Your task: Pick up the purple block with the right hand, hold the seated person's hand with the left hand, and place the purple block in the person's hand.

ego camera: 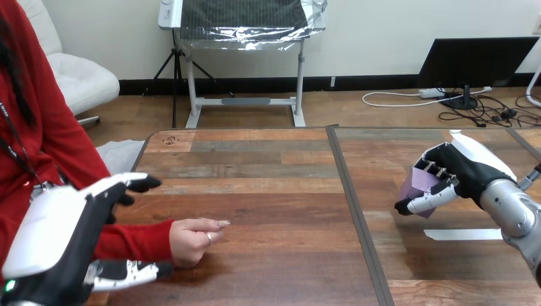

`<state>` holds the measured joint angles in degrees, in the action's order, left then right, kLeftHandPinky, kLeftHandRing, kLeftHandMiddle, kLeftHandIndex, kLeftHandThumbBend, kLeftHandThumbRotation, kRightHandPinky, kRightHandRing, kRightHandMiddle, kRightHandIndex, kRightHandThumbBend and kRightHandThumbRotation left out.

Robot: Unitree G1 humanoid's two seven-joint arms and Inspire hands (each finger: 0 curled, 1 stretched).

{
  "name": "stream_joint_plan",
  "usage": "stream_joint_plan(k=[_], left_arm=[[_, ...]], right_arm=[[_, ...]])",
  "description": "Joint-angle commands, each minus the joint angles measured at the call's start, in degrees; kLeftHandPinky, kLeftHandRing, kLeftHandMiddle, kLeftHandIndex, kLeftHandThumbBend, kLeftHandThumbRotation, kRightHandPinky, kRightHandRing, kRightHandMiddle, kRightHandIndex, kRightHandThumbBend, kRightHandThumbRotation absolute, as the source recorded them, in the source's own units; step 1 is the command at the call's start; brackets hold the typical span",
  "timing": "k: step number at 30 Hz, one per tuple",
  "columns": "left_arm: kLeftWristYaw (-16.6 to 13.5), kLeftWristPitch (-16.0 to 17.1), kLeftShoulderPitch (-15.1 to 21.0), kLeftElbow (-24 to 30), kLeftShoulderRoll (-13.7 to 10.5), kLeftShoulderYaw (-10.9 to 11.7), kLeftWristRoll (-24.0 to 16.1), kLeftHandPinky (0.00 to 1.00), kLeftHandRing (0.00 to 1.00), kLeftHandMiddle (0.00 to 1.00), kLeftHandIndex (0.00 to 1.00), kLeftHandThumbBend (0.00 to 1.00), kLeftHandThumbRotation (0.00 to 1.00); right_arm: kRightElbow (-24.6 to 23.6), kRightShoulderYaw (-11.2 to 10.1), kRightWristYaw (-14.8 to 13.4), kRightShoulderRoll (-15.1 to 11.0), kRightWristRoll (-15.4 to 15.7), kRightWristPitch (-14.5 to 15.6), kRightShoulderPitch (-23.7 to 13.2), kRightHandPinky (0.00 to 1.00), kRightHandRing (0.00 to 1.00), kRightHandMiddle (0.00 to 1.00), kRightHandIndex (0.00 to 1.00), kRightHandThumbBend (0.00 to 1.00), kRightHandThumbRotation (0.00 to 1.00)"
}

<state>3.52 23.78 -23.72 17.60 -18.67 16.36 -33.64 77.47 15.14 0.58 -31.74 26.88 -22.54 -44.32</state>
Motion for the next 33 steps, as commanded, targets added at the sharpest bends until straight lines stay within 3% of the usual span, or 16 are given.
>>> stream_joint_plan(k=[1, 13, 28, 33], left_arm=[[-1.4, 0.1, 5.5, -0.8, -2.9, -1.3, -1.3, 0.54, 0.69, 0.74, 0.73, 1.0, 0.03], [-3.1, 0.2, 9.9, -6.0, -6.3, -4.0, -5.3, 0.59, 0.7, 0.74, 0.72, 1.0, 0.05], [-8.1, -0.3, 14.7, -12.8, -9.1, -7.6, -10.9, 0.63, 0.71, 0.74, 0.72, 1.0, 0.06], [-7.0, -3.1, 15.9, -13.4, -9.8, -8.9, -12.5, 0.65, 0.72, 0.75, 0.73, 1.0, 0.06]], right_arm=[[-3.3, -0.3, -1.9, -1.0, 0.0, -1.6, -2.8, 0.46, 0.46, 0.51, 0.52, 0.79, 0.0], [-3.9, -0.4, -1.5, -0.9, -0.1, -2.2, -3.3, 0.45, 0.46, 0.5, 0.52, 0.8, 0.0], [-4.2, -0.4, -1.5, -1.1, 0.0, -3.3, -3.5, 0.44, 0.45, 0.49, 0.51, 0.8, 0.0], [-4.3, -0.6, -1.3, -1.0, -0.3, -3.2, -3.6, 0.42, 0.44, 0.49, 0.51, 0.8, 0.0]])
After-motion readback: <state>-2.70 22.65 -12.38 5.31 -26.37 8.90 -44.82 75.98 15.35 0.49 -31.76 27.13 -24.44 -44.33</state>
